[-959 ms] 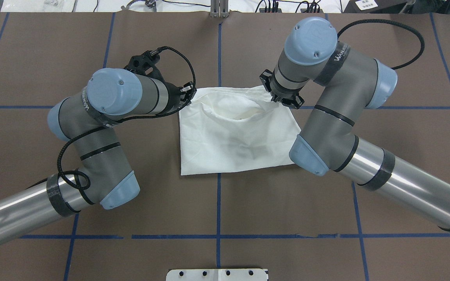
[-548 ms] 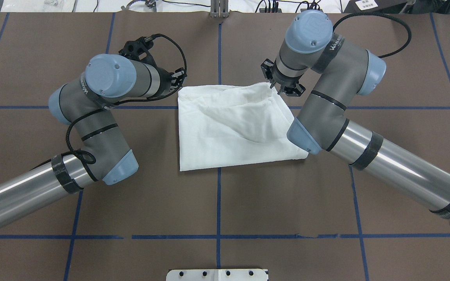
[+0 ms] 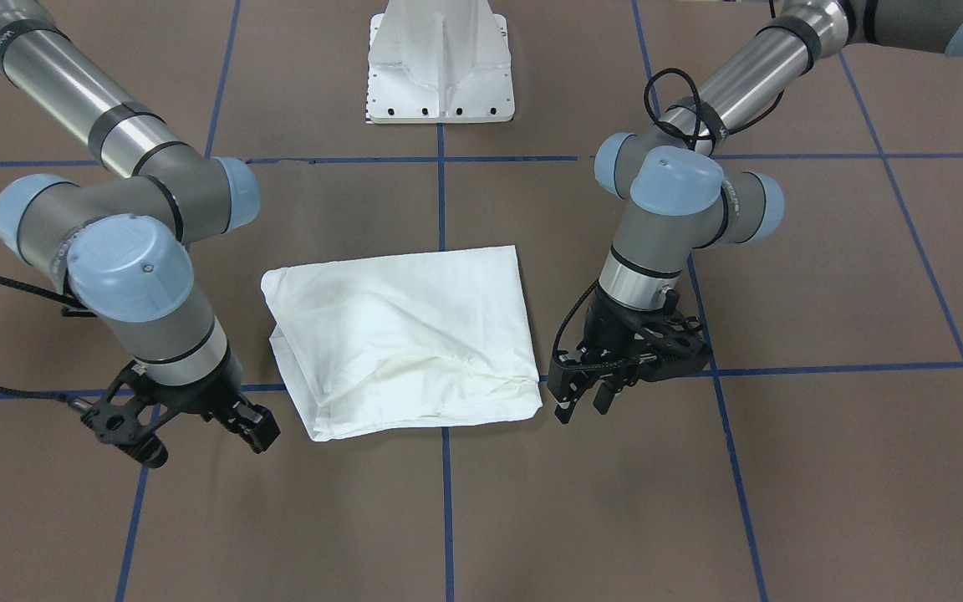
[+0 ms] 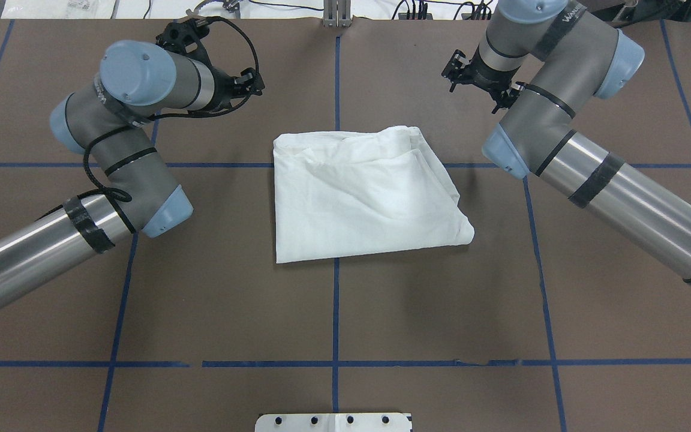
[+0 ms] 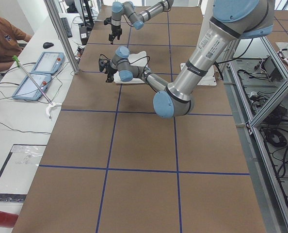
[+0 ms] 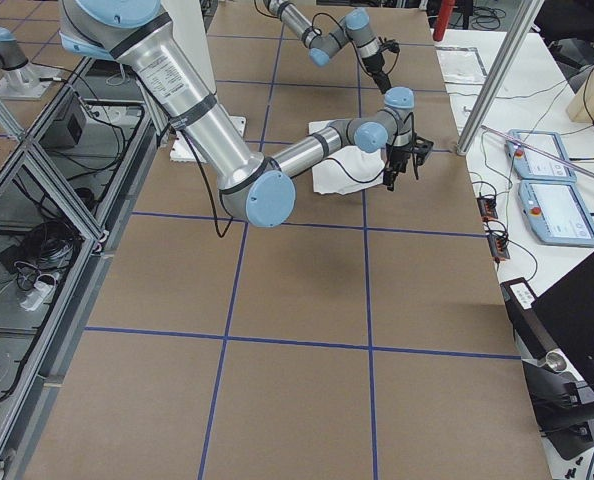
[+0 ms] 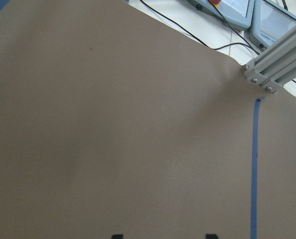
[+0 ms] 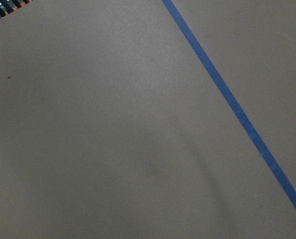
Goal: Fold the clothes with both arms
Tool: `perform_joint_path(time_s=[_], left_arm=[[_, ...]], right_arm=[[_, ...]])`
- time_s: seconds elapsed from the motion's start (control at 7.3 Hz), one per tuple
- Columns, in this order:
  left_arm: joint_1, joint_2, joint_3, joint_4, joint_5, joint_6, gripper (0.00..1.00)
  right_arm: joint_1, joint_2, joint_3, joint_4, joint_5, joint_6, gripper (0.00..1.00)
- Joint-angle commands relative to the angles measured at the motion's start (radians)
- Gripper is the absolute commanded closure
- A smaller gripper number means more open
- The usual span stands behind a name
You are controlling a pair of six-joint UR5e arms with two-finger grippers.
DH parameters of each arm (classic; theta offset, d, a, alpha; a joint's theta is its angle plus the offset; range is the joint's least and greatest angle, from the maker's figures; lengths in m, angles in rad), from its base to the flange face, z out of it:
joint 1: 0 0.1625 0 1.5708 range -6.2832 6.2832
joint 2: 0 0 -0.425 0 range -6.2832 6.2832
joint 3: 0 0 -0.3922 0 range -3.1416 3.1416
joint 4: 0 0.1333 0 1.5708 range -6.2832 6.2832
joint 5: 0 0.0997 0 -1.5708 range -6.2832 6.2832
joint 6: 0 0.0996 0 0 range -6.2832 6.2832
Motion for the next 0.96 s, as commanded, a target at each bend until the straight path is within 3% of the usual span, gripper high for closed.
perform_joint_path(time_s=[0.0,0.14,0.41,0.68,0.82], left_arm=[[-0.077,0.074,-0.008,-0.007,-0.166,0.301,0.27],[-0.133,0.132,-0.049,-0.005,-0.224,0.476,0.27],[-0.289,0.265,-0.101,0.007,-0.409,0.789,0.27],[-0.440,0.377,-0.117,0.012,-0.532,1.035,0.27],[-0.498,0.417,-0.112,0.018,-0.572,1.126,0.14]], right_arm=[[0.102,-0.072,0.009,0.002,0.133,-0.238,0.00],[0.186,-0.125,0.013,0.000,0.239,-0.416,0.00],[0.323,-0.283,0.094,-0.014,0.301,-0.702,0.00],[0.443,-0.398,0.116,-0.015,0.375,-0.911,0.00],[0.483,-0.453,0.118,-0.015,0.376,-1.021,0.00]])
